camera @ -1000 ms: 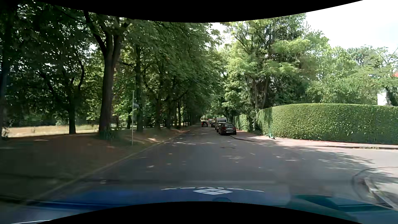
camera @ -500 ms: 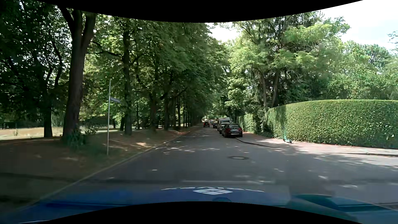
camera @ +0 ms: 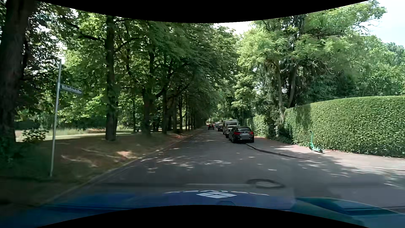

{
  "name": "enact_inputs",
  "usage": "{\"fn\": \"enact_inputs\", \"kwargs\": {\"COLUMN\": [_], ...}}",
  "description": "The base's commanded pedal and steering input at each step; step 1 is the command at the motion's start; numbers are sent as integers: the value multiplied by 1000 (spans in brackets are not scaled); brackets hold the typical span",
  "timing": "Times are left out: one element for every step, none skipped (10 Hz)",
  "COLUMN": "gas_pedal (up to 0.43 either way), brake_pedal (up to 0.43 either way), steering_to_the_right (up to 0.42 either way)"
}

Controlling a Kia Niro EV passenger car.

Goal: Follow the waypoints while adhering to traffic rules and regulations

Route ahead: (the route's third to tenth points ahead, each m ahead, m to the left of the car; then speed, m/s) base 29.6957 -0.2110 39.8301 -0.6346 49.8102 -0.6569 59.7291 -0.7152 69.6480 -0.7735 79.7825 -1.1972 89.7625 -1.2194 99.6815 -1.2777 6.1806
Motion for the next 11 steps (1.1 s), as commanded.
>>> {"fn": "enact_inputs", "kwargs": {"gas_pedal": [189, 189, 189, 189, 197, 209, 209, 220, 220, 220, 220], "brake_pedal": [0, 0, 0, 0, 0, 0, 0, 0, 0, 0, 0], "steering_to_the_right": [-6, -6, -6, -6, -5, -5, -5, -4, -3, -2, -1]}}
